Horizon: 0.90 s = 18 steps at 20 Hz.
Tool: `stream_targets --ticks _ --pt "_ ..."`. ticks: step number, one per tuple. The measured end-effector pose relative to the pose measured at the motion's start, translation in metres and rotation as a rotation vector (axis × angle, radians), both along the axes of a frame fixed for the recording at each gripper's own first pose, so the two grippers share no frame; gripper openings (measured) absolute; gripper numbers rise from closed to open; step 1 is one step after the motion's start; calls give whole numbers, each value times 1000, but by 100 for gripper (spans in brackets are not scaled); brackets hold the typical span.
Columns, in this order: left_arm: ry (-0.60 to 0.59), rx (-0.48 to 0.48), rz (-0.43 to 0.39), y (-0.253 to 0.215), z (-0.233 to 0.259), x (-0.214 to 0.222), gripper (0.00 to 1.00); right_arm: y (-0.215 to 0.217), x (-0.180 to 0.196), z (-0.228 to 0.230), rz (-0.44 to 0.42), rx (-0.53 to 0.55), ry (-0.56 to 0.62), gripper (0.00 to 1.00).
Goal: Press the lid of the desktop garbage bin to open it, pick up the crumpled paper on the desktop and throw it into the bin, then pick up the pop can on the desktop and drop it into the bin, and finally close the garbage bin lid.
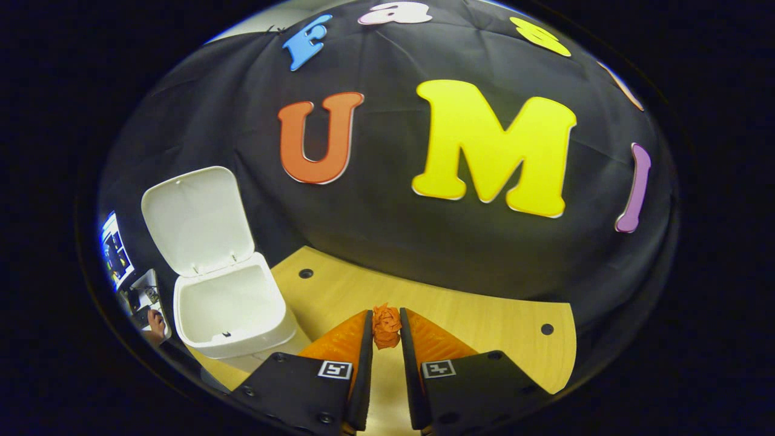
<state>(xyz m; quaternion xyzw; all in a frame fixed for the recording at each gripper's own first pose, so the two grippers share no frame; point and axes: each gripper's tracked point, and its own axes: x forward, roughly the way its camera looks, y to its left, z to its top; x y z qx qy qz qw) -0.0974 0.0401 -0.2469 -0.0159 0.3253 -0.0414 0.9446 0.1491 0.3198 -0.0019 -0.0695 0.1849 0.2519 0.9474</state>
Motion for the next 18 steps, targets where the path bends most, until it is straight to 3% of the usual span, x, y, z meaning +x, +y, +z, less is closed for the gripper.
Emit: stream_targets --ticks 9,10,11,18 --pt "-49 -81 -2 10 8 -9 96 125 -42 -7 197 -6 10 27" --pt "-53 -79 4 12 9 -10 100 135 -48 -11 217 -7 17 27" --pt "-54 -74 12 15 8 -11 96 146 -53 -13 234 -6 26 27" --pt "-29 -90 118 40 -2 -22 96 198 -85 -33 325 -13 71 27"
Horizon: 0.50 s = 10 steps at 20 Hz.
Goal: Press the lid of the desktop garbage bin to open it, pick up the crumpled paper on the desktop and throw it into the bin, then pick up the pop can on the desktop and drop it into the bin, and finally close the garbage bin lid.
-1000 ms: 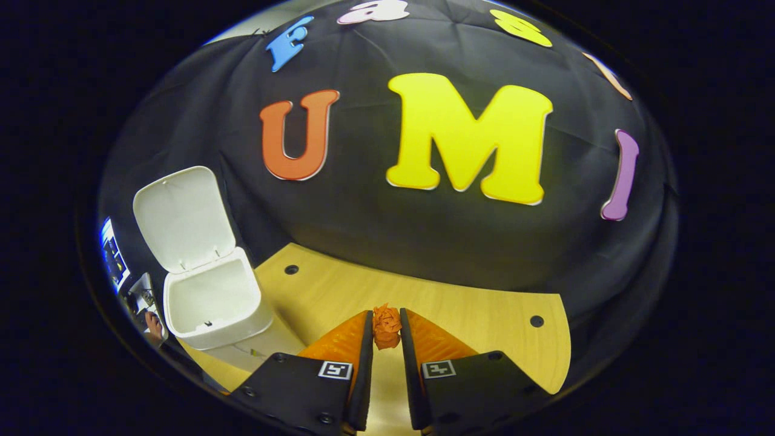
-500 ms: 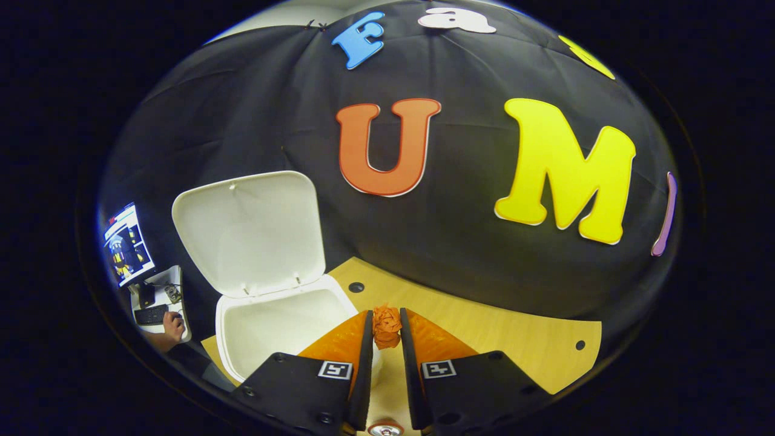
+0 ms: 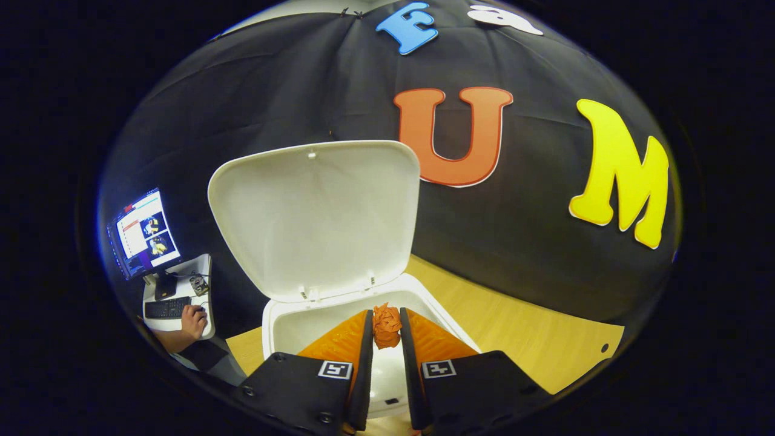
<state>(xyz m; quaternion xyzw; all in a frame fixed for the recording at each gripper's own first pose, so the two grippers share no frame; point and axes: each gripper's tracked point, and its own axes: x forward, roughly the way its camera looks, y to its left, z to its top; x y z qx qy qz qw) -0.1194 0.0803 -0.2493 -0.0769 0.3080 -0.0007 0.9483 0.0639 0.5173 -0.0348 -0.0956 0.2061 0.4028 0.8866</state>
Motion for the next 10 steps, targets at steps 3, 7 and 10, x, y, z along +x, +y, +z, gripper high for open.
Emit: stream_targets --ticks 3,7,10 --pt "0 22 7 7 -4 -4 100 8 -4 -7 7 -1 9 28" --pt "-1 37 -11 6 -4 -5 96 11 -8 -6 12 14 25 34" --pt "1 49 -18 7 -7 -7 96 9 -6 3 2 52 33 39"
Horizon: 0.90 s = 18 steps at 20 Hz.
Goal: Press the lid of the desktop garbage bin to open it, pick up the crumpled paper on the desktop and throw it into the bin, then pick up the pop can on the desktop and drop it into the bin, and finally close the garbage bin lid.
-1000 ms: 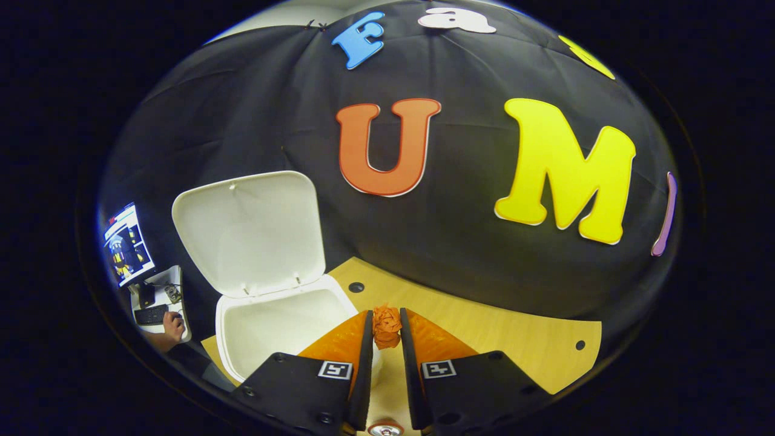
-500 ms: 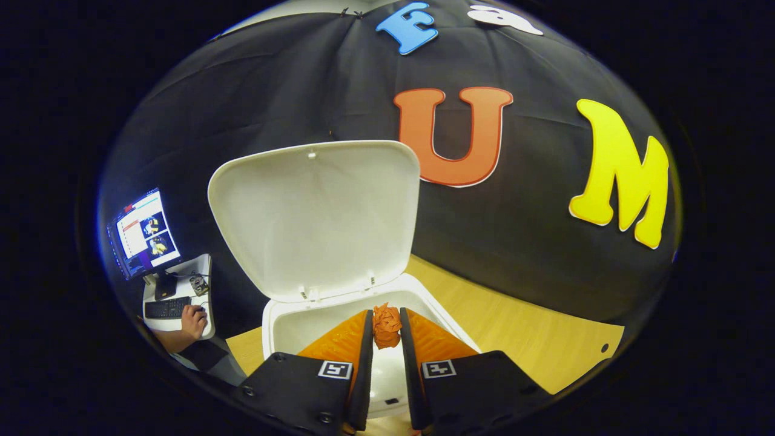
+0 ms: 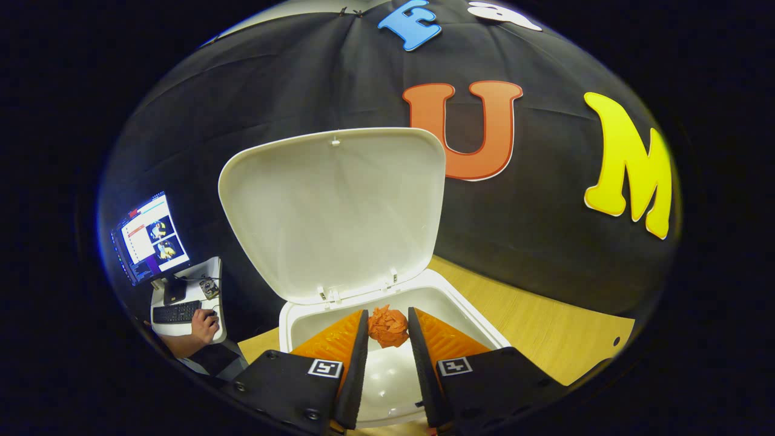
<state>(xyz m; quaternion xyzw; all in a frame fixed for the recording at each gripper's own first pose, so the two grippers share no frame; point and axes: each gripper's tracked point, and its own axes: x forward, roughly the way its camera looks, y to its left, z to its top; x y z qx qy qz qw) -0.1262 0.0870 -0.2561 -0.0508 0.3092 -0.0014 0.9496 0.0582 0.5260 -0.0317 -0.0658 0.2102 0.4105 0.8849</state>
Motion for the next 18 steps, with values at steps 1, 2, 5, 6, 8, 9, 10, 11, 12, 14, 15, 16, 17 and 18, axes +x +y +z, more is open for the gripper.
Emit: stream_targets --ticks 1,2,5,6,8,9,10,11,12,14,15,16,17,18 --pt "3 -3 -3 0 -1 0 96 0 -1 3 -2 14 3 44" --pt "4 -5 -4 -1 -1 0 96 -2 0 6 -3 25 1 49" --pt "5 1 -8 -1 -1 0 96 -12 2 18 -7 42 -27 63" --pt "3 4 -12 -2 0 1 96 -14 3 20 -5 51 -32 69" --pt "0 16 -26 -5 1 4 96 -25 3 30 -1 68 -52 78" --pt "-2 24 -35 -7 0 6 96 -32 5 35 -6 72 -69 83" --pt "-6 28 -45 -10 0 9 96 -40 7 39 -7 77 -82 86" --pt "-11 26 -57 -14 0 11 96 -45 8 43 -11 81 -99 91" --pt "-15 23 -68 -17 0 14 96 -56 15 46 -29 73 -126 93" --pt "-15 29 -89 -22 -4 20 96 -78 23 51 -56 67 -156 94" --pt "-12 38 -96 -25 -6 22 96 -89 25 52 -70 66 -165 93" --pt "-8 51 -104 -28 -9 22 96 -102 29 52 -83 62 -171 94" --pt "-9 68 -112 -33 -11 22 96 -116 31 51 -100 60 -177 93" --pt "-10 81 -128 -38 -16 24 96 -130 35 49 -120 54 -179 95"
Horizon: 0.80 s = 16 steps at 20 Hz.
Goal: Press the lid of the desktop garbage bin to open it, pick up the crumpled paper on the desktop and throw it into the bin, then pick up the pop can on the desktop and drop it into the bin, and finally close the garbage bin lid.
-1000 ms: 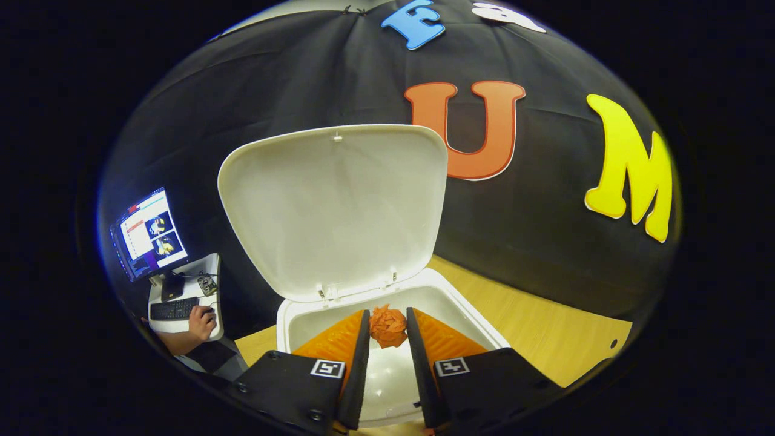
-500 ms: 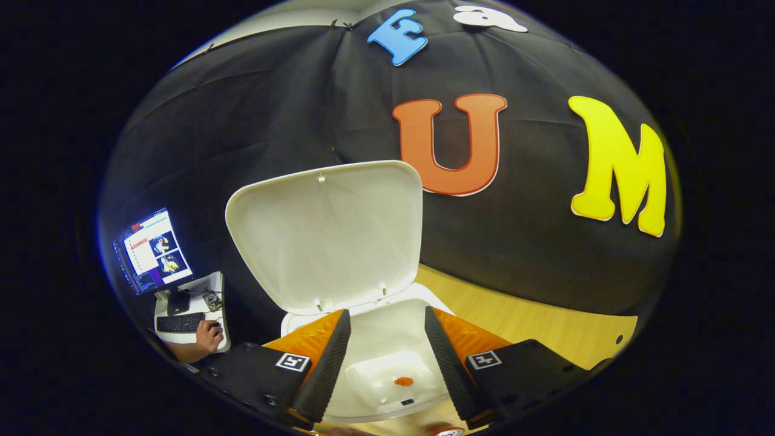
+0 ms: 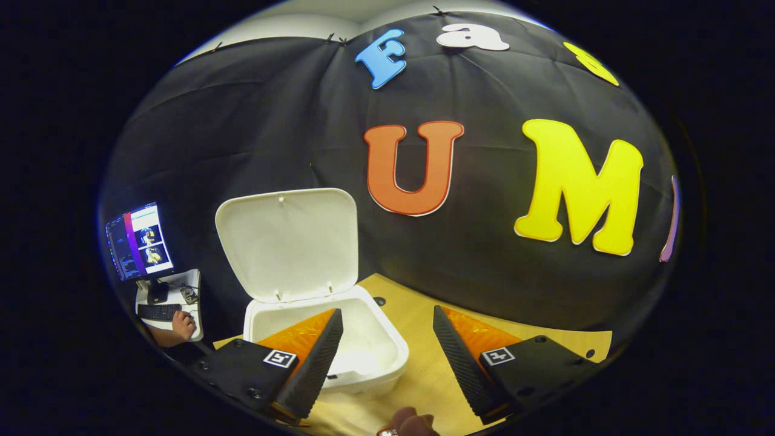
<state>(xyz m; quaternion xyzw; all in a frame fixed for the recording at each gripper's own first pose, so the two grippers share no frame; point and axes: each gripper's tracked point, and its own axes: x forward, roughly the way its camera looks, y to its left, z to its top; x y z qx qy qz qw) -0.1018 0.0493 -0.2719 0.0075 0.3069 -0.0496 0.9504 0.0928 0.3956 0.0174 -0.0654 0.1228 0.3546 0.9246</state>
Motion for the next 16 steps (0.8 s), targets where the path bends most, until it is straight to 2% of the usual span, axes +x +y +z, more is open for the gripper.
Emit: stream_targets --ticks 4,6,7,8,16 --pt "-9 87 -52 -13 -20 17 96 -62 5 -15 -77 -32 1 94" --pt "-14 122 -86 -18 -27 25 100 -93 7 -26 -125 -49 19 95" --pt "-17 131 -111 -24 -31 29 96 -107 7 -33 -147 -51 37 95" --pt "-22 145 -123 -27 -34 34 96 -122 8 -38 -174 -56 55 94" --pt "16 109 -164 -47 -68 82 95 -224 16 -70 -341 -106 122 94"
